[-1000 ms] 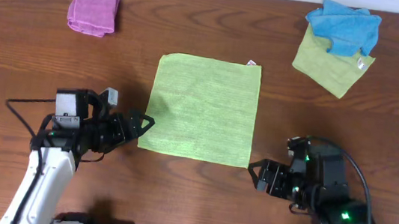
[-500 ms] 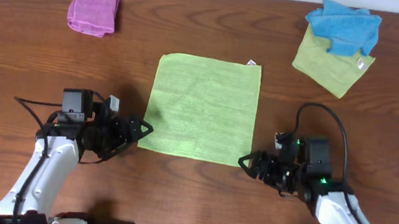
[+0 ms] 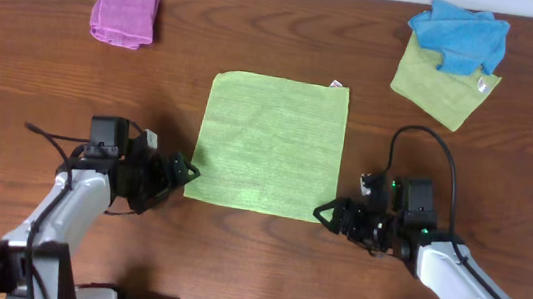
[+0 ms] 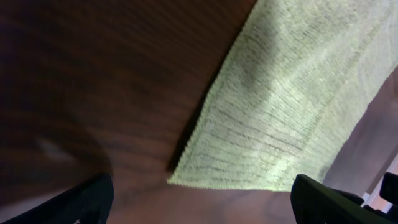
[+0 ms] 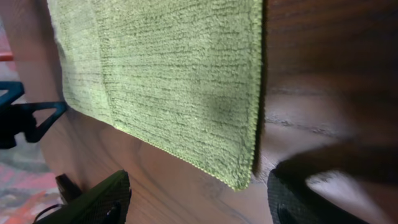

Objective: Fold the cloth
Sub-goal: 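Grasp the cloth's near corners with left and right grippers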

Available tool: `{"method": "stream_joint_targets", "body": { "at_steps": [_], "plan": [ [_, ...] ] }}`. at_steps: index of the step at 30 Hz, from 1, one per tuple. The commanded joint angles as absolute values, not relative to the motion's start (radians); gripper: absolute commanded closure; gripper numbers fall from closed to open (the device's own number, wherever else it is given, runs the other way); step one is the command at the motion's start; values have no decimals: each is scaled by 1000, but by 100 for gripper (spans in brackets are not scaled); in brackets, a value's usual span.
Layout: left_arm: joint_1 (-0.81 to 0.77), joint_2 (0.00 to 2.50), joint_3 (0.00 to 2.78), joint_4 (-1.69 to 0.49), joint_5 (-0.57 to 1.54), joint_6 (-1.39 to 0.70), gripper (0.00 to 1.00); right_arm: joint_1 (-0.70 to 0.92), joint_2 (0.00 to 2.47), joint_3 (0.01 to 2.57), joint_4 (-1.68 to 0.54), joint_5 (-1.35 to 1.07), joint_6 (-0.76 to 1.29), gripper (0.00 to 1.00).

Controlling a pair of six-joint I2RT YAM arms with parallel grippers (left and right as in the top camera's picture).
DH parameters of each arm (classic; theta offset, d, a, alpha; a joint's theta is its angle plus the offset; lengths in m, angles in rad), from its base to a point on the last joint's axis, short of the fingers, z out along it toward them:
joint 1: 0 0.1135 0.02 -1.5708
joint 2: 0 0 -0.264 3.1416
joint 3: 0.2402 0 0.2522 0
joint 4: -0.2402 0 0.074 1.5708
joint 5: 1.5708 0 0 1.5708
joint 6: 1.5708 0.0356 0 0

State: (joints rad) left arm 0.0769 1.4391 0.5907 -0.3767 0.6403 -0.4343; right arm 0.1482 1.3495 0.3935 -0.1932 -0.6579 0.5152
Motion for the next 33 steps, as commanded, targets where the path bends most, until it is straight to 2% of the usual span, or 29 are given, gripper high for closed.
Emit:
{"method": "stream_joint_targets", "body": {
  "at_steps": [1,11,24,33],
  "plan": [
    [80,1473,609,-355,652,-435,8,142,1397,383,-192,-607,496,29],
    [78,1540,609,-319,672,-450,11,142,1492,383,-160,-580,501,33],
    [46,1642,609,-278,754,-453,13,142,1493,383,-171,-517,501,35],
    [39,1649,609,-279,749,-450,20,118,1493,383,-228,-417,547,39]
  ]
}}
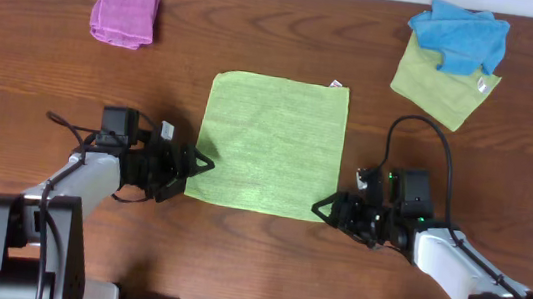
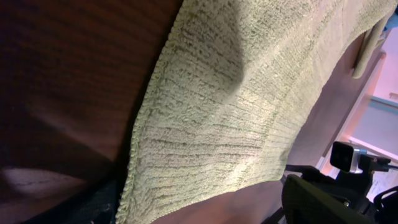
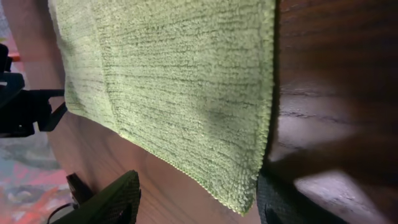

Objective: Fold the cloth
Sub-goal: 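Grasp the cloth's near corners with left and right grippers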

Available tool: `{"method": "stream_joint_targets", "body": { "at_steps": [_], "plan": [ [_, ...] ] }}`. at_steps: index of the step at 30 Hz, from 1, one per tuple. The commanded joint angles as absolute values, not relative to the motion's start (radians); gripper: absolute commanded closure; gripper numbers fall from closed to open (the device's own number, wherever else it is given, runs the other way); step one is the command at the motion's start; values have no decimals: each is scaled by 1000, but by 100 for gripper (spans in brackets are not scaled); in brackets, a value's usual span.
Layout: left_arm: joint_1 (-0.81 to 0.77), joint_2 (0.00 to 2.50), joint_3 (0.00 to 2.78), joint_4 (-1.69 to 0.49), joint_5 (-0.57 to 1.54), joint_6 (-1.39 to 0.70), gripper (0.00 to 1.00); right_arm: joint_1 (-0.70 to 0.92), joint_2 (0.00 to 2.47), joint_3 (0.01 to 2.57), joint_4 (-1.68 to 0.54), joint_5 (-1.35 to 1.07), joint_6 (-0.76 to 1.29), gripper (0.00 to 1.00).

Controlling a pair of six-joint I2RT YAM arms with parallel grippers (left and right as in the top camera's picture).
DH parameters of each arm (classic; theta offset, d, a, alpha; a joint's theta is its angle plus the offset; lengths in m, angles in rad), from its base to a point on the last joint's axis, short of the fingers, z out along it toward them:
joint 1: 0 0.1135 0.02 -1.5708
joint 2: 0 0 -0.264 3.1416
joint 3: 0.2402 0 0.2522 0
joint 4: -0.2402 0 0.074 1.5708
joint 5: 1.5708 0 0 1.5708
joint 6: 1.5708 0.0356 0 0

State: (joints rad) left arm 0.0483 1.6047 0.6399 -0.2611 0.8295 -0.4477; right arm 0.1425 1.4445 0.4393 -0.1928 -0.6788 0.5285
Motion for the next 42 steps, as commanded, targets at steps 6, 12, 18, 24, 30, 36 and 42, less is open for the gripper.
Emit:
{"method": "stream_joint_targets", "body": {
  "at_steps": [6,12,18,24,30,36,42],
  "plan": [
    [39,1649,609,-279,749,-450,28,134,1493,383,-204,-419,591,41],
    [39,1649,609,-279,749,-453,27,153,1527,383,-189,-419,610,41],
    [39,1649,609,-287,749,-453,36,153,1630,383,-137,-447,617,48],
    [39,1649,609,-287,749,-480,52,151,1644,383,-135,-453,617,59],
    [39,1649,609,-287,752,-480,94,151,1644,385,-171,-469,617,98],
    [39,1647,610,-233,850,-524,94,149,1620,431,-230,-532,617,98],
    [37,1619,686,-157,858,-557,94,149,1482,530,-284,-527,612,98]
  ]
}}
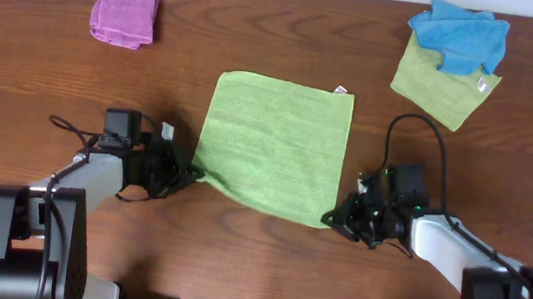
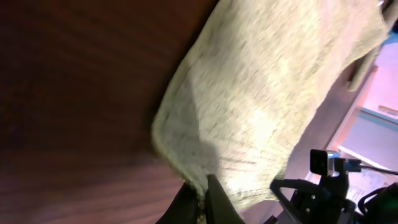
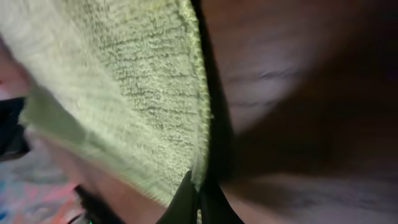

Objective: Fold the cloth
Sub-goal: 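Grasp the cloth's near corners with left and right grippers, then lift the near edge and fold it forward over the far edge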

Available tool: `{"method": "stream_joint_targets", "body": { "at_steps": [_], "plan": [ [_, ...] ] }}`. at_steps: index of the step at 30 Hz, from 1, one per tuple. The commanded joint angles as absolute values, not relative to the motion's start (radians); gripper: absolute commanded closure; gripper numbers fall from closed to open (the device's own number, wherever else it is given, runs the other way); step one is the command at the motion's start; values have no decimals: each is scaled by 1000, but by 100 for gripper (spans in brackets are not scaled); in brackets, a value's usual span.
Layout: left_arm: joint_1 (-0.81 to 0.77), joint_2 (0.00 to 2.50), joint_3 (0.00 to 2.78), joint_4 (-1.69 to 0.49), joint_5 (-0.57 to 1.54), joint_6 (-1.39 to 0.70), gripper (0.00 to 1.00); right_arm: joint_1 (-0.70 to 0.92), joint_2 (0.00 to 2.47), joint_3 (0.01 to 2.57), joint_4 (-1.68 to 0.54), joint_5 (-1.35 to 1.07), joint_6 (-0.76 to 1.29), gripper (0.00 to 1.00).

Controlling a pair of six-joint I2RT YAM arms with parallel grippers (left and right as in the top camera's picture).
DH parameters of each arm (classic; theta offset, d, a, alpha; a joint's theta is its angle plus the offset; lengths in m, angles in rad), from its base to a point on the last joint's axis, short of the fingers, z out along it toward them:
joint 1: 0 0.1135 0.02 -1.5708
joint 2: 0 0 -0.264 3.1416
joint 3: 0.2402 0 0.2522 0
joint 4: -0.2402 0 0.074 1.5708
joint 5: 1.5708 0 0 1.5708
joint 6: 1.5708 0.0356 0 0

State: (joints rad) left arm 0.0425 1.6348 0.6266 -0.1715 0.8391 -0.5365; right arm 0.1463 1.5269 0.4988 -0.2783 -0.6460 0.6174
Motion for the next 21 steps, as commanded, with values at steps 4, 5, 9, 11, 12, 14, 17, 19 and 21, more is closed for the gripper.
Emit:
{"method": "stream_joint_targets", "body": {
  "at_steps": [4,5,9,11,12,14,17,19,21],
  "plan": [
    [23,1617,787,-156,834,-519,94,149,1426,593,-284,-516,612,98],
    [15,1617,806,-155,818,-508,94,150,1422,612,-284,-505,612,98],
    [-43,1617,870,-156,717,-493,94,158,1420,686,-283,-451,600,98],
    [-77,1617,888,-155,654,-494,94,159,1422,723,-284,-413,589,98],
    [-93,1617,894,-153,620,-494,94,159,1425,741,-284,-395,582,98],
    [-118,1618,895,-140,565,-506,94,159,1439,768,-285,-367,567,99],
    [-133,1628,895,-82,488,-546,95,159,1498,804,-277,-361,560,98],
    [-132,1644,895,-25,486,-551,94,158,1550,828,-262,-362,559,99],
    [-131,1662,899,6,466,-551,94,157,1598,859,-246,-361,559,99]
  ]
}}
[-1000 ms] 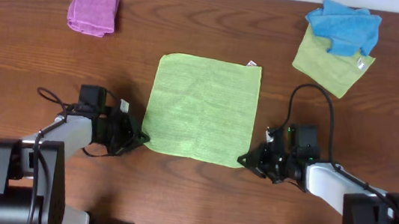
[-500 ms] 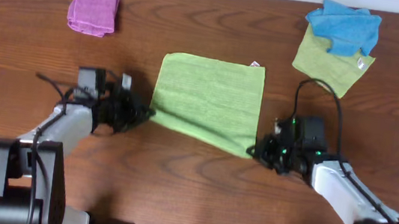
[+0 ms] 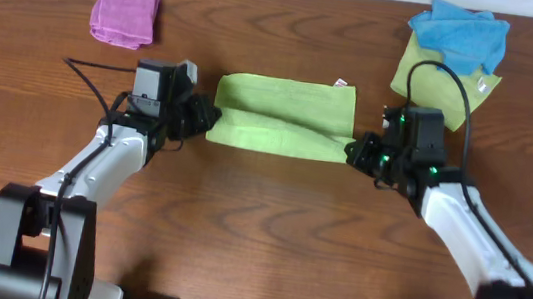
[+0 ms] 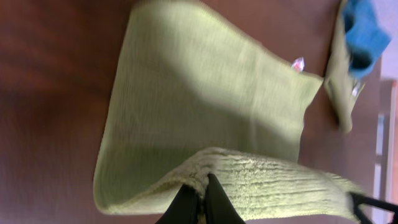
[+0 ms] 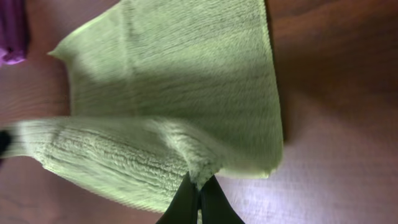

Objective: Fold the cloth
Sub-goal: 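Lift the near edge and fold it forward over the far edge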

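The light green cloth (image 3: 283, 116) lies at the table's middle as a wide band, its near half lifted and doubled over its far half. My left gripper (image 3: 208, 119) is shut on the near-left corner, and the left wrist view shows that corner (image 4: 202, 180) pinched between the dark fingertips. My right gripper (image 3: 353, 149) is shut on the near-right corner (image 5: 200, 177). A white tag (image 3: 338, 81) shows at the far right corner of the cloth.
A folded pink cloth (image 3: 125, 11) lies at the far left. At the far right a blue cloth (image 3: 461, 36) rests on another green cloth (image 3: 445, 87). Cables trail from both arms over the brown wooden table (image 3: 259, 219).
Both grippers, shut on the near corners, have moved away from the table's front edge toward the far side. The cloth's near half is now doubled over its far half.
Both grippers stood open beside the near corners of the flat cloth. They then sat closer against those corners. Later each was shut on a corner with the near edge slightly lifted. Now the near edge sits over the far part of the cloth.
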Available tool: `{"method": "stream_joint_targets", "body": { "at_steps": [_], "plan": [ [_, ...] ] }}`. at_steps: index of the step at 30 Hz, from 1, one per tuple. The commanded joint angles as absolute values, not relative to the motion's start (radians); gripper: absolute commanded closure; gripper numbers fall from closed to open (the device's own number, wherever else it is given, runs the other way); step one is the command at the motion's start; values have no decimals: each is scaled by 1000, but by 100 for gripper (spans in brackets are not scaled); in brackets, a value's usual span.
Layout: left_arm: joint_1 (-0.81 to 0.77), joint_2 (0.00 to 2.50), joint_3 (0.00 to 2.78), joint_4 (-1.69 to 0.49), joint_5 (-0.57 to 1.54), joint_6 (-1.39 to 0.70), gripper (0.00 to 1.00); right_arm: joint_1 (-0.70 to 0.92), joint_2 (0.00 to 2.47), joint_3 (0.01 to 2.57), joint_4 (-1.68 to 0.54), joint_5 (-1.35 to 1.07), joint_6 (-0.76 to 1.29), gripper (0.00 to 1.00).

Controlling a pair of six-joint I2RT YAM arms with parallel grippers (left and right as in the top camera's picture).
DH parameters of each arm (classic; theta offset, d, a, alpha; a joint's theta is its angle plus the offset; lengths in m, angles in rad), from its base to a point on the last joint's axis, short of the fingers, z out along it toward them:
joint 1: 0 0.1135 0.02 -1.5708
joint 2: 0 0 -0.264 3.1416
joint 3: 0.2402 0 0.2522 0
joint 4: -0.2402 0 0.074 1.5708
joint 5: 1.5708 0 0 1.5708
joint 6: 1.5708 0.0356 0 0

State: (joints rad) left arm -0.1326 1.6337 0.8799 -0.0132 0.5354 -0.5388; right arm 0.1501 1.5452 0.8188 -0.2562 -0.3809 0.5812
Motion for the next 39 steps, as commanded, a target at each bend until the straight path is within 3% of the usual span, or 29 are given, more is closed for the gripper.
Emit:
{"method": "stream_joint_targets", "body": {
  "at_steps": [1,21,33,39],
  "plan": [
    [-131,1673,904,14,455,-551,95,157,1618,875,-242,-358,559,99],
    [-123,2036,1360,-31,449,-492,95,147,1919,1302,-276,-258,447,98],
    [-122,2036,1365,-294,463,-431,94,147,1922,1307,-459,-256,439,99],
    [-122,2036,1365,-313,425,-415,94,147,1922,1307,-474,-231,435,98]
  ]
}}
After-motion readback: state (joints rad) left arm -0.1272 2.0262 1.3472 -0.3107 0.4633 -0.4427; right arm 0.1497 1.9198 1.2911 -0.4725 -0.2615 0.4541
